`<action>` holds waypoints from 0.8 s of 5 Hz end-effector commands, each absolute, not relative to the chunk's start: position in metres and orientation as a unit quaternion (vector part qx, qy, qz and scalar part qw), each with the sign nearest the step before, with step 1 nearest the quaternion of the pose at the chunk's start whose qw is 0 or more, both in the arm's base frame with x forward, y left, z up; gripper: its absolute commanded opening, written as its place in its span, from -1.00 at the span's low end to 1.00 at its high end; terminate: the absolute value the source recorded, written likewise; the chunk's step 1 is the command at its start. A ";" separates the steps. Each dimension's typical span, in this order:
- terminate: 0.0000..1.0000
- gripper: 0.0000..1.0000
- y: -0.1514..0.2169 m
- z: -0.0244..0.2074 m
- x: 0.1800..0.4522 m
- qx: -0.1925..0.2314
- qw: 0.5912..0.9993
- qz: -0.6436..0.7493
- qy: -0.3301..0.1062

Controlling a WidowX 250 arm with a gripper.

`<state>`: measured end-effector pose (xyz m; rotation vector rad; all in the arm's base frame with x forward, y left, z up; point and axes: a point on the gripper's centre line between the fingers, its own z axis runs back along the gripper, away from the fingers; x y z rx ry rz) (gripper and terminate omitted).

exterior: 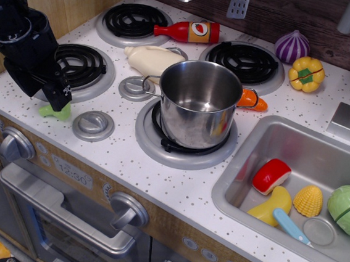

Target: Put broccoli in pot or pan

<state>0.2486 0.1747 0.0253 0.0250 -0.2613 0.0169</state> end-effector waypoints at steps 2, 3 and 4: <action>-1.00 1.00 0.176 0.013 0.257 0.013 0.988 -0.003 -0.156; -1.00 -1.00 0.174 0.010 0.258 0.011 0.988 0.007 -0.155; -1.00 -1.00 0.174 0.012 0.258 0.008 0.989 0.006 -0.151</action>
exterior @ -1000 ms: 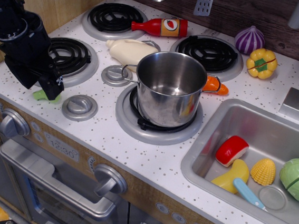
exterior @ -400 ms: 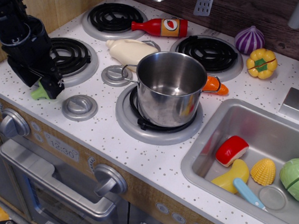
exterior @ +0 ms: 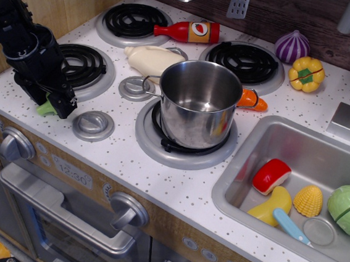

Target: Put broccoli in pot or pan

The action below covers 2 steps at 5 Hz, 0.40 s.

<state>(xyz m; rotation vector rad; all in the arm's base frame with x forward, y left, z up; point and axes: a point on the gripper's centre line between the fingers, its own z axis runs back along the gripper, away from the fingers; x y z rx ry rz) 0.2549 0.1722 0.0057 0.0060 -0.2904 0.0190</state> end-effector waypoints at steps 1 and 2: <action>-1.00 -1.00 0.168 0.044 0.259 0.029 0.991 0.000 -0.133; -1.00 -1.00 0.150 0.093 0.268 0.046 0.994 -0.009 -0.099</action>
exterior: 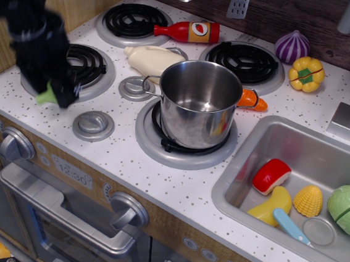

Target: Put broccoli in pot or pan

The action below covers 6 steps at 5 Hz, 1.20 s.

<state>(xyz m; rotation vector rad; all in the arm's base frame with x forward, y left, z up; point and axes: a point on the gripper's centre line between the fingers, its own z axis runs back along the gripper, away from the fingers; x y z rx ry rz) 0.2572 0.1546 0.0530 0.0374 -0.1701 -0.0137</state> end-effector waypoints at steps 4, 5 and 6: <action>-1.00 -1.00 0.004 0.157 0.332 0.032 0.987 -0.042 -0.149; -1.00 -1.00 -0.001 0.133 0.338 0.031 0.984 -0.033 -0.171; -1.00 -1.00 0.004 0.121 0.347 0.022 0.987 -0.054 -0.148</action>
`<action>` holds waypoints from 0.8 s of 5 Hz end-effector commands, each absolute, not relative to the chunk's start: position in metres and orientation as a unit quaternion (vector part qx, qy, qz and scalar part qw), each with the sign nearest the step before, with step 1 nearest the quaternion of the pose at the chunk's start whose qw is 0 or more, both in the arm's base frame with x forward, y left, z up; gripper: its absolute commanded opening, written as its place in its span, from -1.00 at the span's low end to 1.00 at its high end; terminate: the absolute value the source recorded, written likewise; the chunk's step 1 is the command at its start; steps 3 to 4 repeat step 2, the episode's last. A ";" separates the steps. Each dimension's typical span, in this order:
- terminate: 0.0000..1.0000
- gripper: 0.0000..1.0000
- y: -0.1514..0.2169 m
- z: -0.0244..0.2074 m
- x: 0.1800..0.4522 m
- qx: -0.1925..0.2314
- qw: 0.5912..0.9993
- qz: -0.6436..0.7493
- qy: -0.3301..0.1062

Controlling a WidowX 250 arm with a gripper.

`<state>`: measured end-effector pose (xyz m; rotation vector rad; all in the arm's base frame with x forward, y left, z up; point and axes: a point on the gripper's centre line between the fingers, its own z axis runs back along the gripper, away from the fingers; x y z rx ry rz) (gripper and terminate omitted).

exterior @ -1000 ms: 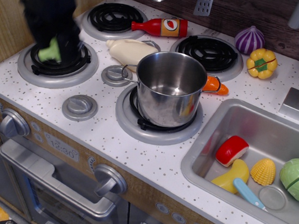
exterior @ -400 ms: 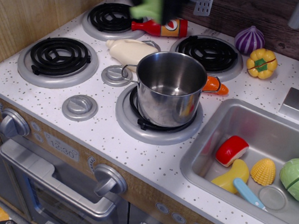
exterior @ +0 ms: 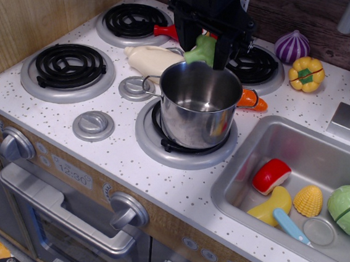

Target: Put broccoli in pot or pan

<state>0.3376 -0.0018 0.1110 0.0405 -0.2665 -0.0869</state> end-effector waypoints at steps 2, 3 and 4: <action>1.00 1.00 0.003 0.125 0.352 -0.009 0.990 -0.037 -0.138; 1.00 1.00 0.003 0.125 0.352 -0.009 0.990 -0.037 -0.138; 1.00 1.00 0.003 0.125 0.352 -0.009 0.990 -0.037 -0.138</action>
